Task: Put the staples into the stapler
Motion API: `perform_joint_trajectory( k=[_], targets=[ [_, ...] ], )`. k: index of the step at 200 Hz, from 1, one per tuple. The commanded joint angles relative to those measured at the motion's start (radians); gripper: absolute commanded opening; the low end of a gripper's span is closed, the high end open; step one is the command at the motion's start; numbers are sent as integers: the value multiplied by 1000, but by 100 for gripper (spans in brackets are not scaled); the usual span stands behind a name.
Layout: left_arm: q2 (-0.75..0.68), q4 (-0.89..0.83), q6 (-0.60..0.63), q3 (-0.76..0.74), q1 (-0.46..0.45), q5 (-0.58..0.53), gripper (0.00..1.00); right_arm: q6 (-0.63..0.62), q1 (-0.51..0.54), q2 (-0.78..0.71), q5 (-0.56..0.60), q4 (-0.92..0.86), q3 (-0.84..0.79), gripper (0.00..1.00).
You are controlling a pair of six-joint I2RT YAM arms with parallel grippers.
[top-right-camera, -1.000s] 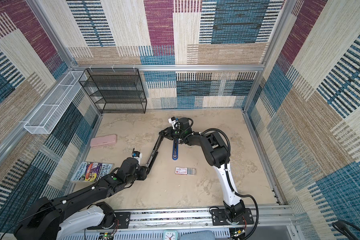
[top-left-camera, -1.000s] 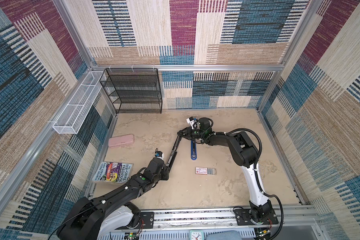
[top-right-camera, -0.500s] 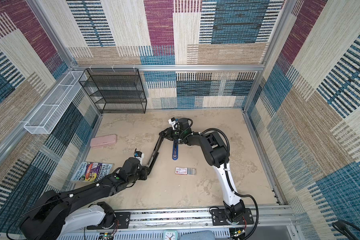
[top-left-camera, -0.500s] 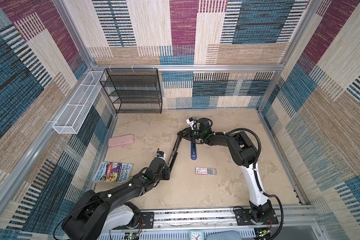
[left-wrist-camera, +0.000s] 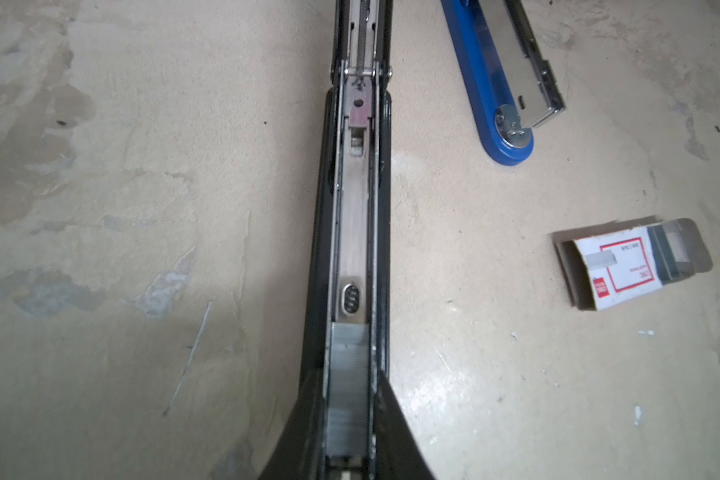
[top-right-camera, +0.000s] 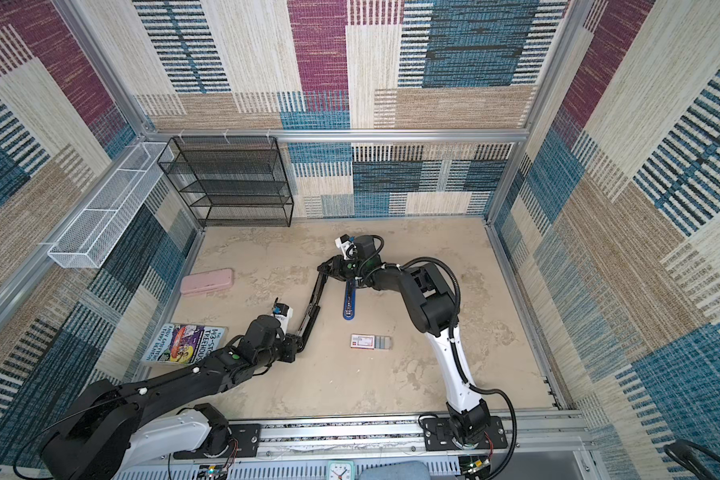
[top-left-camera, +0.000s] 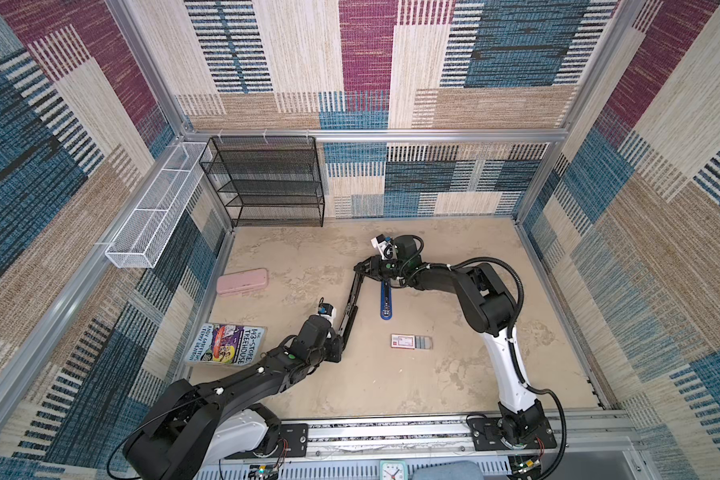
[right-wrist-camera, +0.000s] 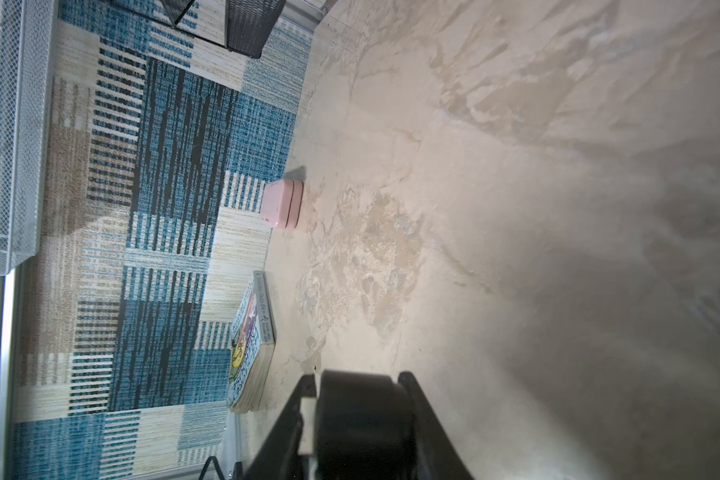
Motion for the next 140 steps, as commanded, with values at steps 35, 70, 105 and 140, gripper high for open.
perform_joint_trajectory(
  k=[35, 70, 105, 140],
  targets=[
    [-23, -5, 36, 52, 4, -43, 0, -177, 62, -130, 99, -22, -71, 28],
    [-44, -8, 50, 73, 4, -43, 0, -256, 112, -211, 156, 15, -155, 28],
    [-37, -11, 61, 93, 4, -49, 0, -301, 152, -278, 194, 66, -239, 29],
    [-46, -6, 63, 99, 4, -52, 0, -350, 196, -320, 223, 86, -289, 30]
  ],
)
